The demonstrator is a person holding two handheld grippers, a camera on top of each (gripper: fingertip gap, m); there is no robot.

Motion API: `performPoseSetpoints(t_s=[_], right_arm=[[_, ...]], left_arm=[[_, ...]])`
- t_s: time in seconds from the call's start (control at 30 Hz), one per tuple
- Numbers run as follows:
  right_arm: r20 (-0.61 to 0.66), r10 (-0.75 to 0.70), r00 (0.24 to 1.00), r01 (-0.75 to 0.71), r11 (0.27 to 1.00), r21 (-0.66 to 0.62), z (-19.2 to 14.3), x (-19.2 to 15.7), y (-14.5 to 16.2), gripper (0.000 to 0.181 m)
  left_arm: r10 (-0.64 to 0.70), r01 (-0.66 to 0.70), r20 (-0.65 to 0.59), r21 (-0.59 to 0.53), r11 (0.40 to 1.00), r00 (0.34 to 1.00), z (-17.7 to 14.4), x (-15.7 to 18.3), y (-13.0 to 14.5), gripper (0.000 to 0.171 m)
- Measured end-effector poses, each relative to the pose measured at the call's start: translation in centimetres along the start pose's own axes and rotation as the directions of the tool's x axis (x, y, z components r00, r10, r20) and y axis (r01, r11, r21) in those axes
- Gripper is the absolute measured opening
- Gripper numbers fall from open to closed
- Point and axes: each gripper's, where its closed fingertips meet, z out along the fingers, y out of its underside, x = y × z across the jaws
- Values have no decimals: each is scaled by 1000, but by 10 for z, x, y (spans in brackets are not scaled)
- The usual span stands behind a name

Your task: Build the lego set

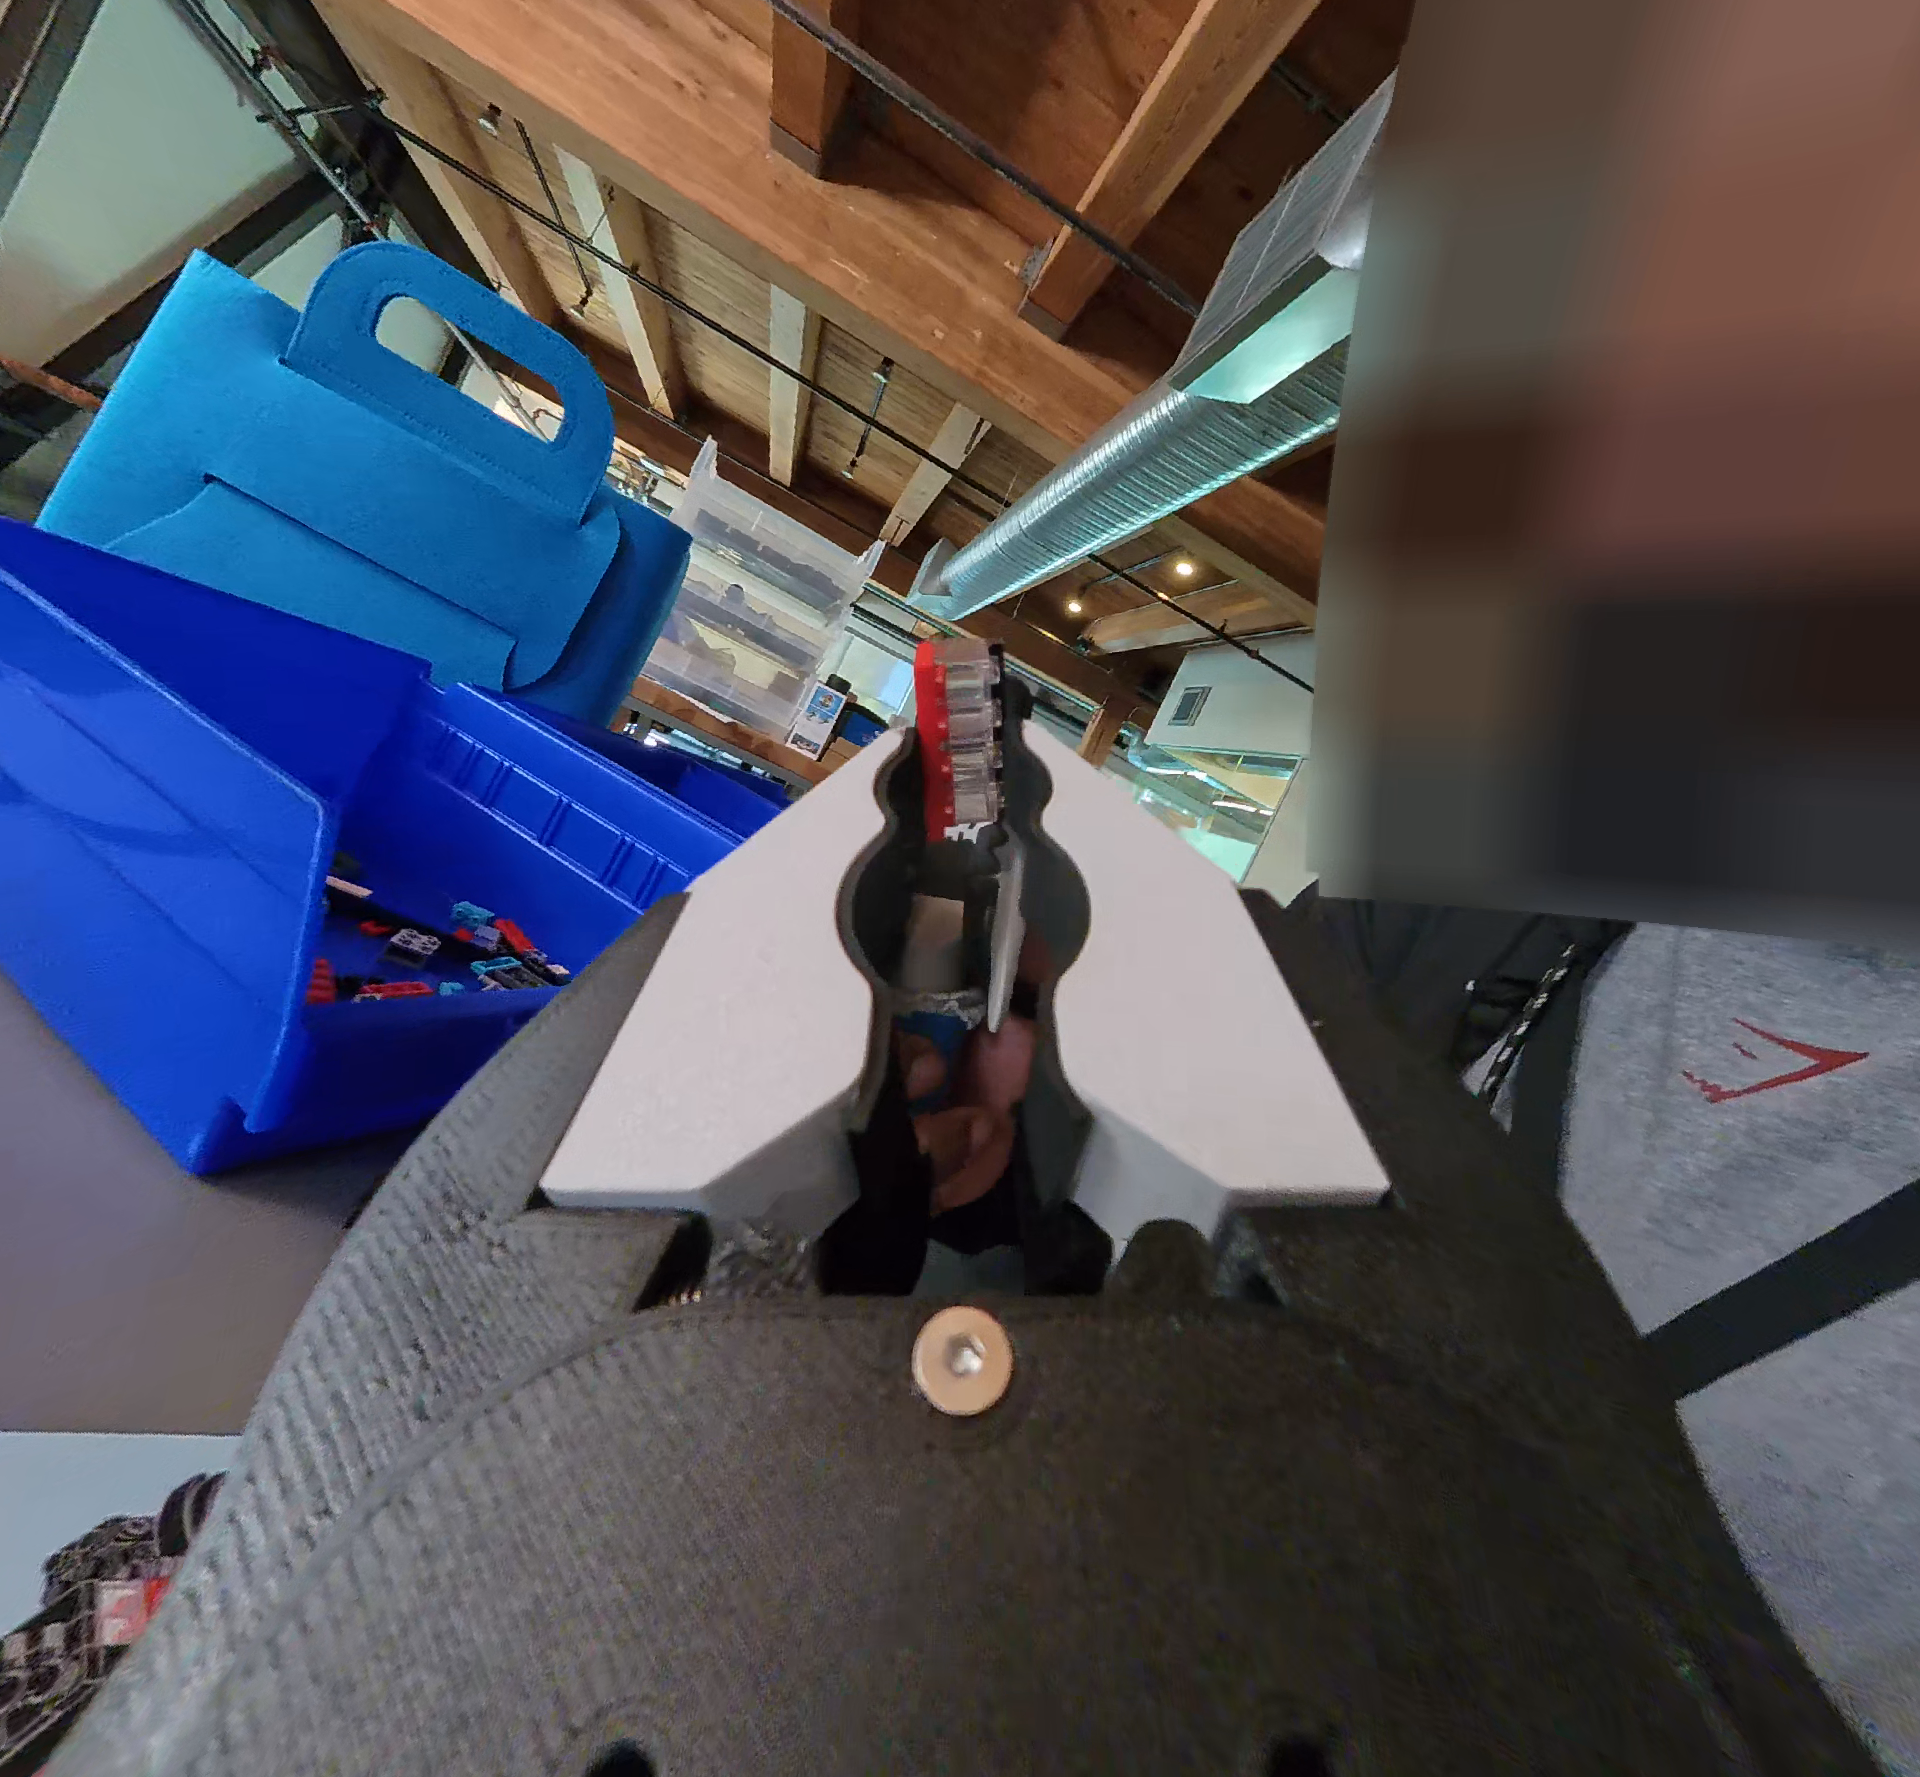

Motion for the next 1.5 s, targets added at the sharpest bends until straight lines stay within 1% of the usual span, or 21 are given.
performPoseSetpoints(t_s=[0.07,0.17,0.27,0.33,0.4,0.47,0.57,0.6,0.93,1.1,1.3,1.4,1.5], right_arm=[[12,7,1000,-7,1000,-4,0,0,-1,20],[40,29,999,-30,999,17,-3,-1,-8,30],[85,32,996,-36,998,45,-6,-8,-17,37],[104,7,995,-11,999,42,-6,-12,-18,38],[108,-14,994,11,1000,29,-5,-15,-17,37],[107,-30,994,28,999,21,-5,-16,-16,34],[115,-44,992,40,999,32,-6,-19,-17,18],[120,-48,992,45,998,34,-6,-20,-17,17],[130,-71,989,64,996,57,-7,-24,-17,17],[146,-42,988,33,997,64,-8,-25,-17,18],[149,-47,988,38,997,60,-8,-26,-17,18],[142,-47,989,40,998,55,-7,-25,-17,17],[106,-73,992,70,997,33,-6,-20,-17,18]], left_arm=[[40,-40,0,-15,999,999,1,3,0,14],[132,-131,4,-45,990,991,2,8,1,14],[242,-238,18,-112,965,970,5,11,8,15],[295,-290,15,-149,945,955,7,13,13,15],[319,-314,5,-172,934,948,9,14,17,15],[328,-324,-9,-182,928,945,10,16,20,15],[337,-335,-24,-193,922,941,11,18,23,15],[339,-338,-28,-192,921,940,11,19,23,15],[343,-347,-54,-189,919,938,11,24,24,15],[334,-340,-63,-183,923,940,11,25,24,15],[323,-330,-69,-179,927,944,11,26,24,15],[315,-321,-65,-176,931,947,11,25,24,15],[301,-304,-42,-169,938,953,10,20,22,15]])
